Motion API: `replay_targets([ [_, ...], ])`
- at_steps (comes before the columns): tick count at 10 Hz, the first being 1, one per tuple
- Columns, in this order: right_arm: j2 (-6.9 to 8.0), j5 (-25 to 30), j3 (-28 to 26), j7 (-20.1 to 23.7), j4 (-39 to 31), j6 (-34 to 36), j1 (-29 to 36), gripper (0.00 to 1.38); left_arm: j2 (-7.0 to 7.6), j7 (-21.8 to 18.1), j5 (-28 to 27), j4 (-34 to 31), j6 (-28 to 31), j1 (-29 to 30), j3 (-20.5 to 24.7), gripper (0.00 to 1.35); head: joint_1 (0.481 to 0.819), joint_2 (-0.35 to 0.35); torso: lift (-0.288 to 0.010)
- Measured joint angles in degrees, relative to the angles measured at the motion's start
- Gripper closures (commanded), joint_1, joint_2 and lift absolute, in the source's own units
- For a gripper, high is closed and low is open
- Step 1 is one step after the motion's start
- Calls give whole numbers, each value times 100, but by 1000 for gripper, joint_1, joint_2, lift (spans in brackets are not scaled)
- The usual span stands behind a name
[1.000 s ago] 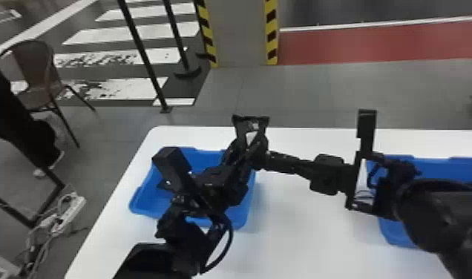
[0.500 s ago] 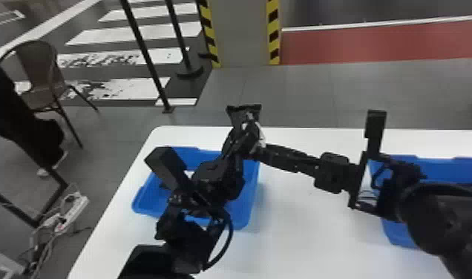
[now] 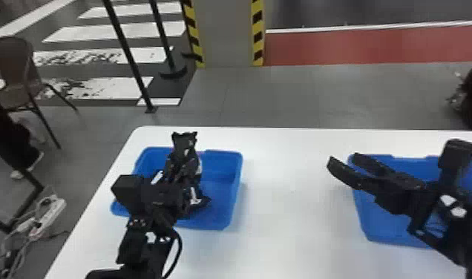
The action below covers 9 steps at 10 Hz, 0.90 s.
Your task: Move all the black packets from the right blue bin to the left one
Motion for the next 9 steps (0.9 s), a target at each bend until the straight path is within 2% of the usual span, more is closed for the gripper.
replay_targets([
  [1, -41, 17, -66, -261, -77, -277, 173, 297, 18, -2, 63, 186, -124, 9, 0, 41, 695, 121, -110],
  [3, -101, 22, -132, -627, -230, -409, 426, 294, 25, -2, 204, 294, -260, 0, -54, 188, 695, 97, -110],
  [4, -145, 55, -174, -738, -338, -407, 552, 300, 26, -2, 270, 303, -311, -3, -88, 197, 695, 85, -110],
  [5, -181, 139, -240, -1027, -588, -399, 744, 300, 27, -4, 346, 305, -346, -3, -127, 197, 695, 61, -110],
  [7, -177, 122, -329, -2434, -1911, -57, 1634, 300, 35, -30, 517, 305, -447, 50, -193, 197, 695, 20, -110],
  [9, -130, 181, -340, -3414, -2721, 477, 2002, 300, 57, -47, 652, 306, -564, 103, -247, 197, 695, -2, -110],
])
